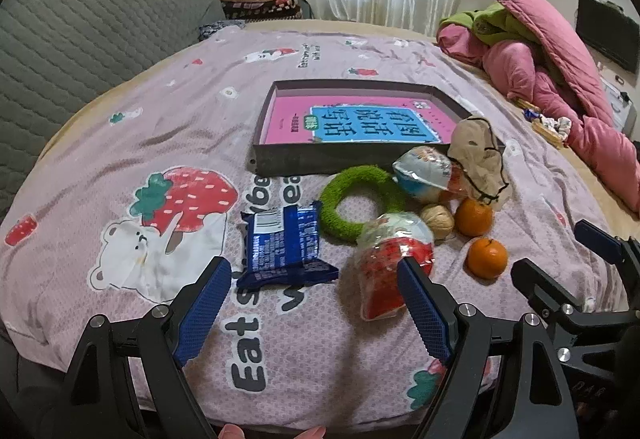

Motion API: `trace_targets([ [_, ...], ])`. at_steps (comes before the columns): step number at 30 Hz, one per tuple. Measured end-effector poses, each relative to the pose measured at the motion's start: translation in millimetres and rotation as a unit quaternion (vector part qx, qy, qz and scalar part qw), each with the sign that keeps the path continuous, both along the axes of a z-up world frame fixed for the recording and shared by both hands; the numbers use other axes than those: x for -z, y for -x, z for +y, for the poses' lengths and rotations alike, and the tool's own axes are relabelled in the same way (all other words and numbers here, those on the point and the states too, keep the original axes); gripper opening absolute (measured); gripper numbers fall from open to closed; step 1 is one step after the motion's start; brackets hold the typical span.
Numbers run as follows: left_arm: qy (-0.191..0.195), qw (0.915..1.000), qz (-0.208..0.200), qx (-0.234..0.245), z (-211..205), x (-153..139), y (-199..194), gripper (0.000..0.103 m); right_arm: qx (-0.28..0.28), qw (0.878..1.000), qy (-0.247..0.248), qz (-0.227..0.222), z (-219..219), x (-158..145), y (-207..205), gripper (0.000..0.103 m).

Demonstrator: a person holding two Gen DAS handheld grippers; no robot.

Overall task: Organize objects
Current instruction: 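Close the left gripper on the blue snack packet while the right gripper grasps an orange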

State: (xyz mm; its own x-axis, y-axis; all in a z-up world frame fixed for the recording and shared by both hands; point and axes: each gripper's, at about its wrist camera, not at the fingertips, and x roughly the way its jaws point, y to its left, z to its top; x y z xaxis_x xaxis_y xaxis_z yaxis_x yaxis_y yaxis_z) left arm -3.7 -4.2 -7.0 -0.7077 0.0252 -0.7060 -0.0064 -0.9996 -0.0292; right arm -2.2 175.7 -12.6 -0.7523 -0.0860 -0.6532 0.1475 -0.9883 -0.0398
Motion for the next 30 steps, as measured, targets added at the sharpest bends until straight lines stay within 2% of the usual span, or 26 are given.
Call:
trace_targets([
  [14,-0.021,0.9995,-0.016,-0.015,-25,8,10,0.085,-0.009,1.000,0.006,-0.021,-4,9,6,0.098],
  [30,-0.017,0.9983,-0.043,-0.034,-31,18,33,0.085,-0.004,1.000,-0.004,-0.027,-10,23,19,0.098],
])
